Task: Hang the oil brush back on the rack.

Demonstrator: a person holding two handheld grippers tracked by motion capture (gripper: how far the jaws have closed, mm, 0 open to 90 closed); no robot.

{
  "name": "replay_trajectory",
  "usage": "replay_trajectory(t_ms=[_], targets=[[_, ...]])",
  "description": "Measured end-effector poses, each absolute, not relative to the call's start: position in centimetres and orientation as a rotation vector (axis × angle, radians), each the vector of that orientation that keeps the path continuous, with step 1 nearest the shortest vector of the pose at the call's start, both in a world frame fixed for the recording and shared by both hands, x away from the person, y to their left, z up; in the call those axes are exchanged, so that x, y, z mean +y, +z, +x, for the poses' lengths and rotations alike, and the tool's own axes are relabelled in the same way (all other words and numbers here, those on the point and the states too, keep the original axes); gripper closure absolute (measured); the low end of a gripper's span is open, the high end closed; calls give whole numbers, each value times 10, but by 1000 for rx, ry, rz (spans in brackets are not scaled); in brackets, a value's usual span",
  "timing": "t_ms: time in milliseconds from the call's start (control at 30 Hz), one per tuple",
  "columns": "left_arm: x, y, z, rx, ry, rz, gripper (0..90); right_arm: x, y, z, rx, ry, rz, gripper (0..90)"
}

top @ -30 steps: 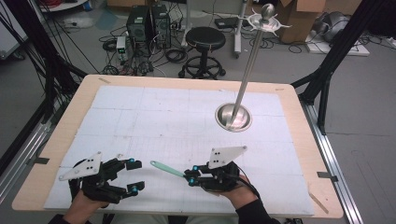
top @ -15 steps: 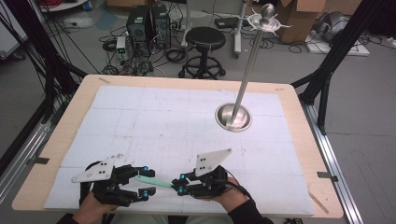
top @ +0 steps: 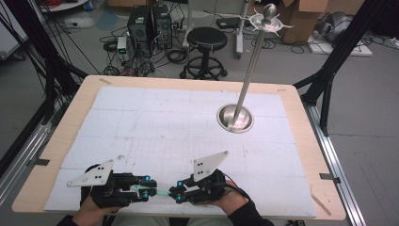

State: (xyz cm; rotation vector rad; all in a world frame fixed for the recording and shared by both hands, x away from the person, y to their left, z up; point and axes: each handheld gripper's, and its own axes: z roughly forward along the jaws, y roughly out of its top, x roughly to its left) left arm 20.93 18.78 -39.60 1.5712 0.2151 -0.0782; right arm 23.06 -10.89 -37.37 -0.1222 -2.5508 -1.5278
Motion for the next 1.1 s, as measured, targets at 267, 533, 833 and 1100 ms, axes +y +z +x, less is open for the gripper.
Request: replay_trajectory(t_ms=[267, 533, 833, 1100], targets=[[187, -390, 206, 210, -68, 1546, 755, -110, -372, 229, -2514, -1569, -94, 814], [191, -384, 206, 263, -29, 1538, 756, -108, -368, 226, -2530, -1647, -232, 543], [190, -373, 208, 345, 6, 1623, 755, -99, -364, 217, -2785, -1689, -256, 407], [184, -368, 207, 336, 0, 1663, 754, -89, -370, 214, -2850, -1574, -190, 574]])
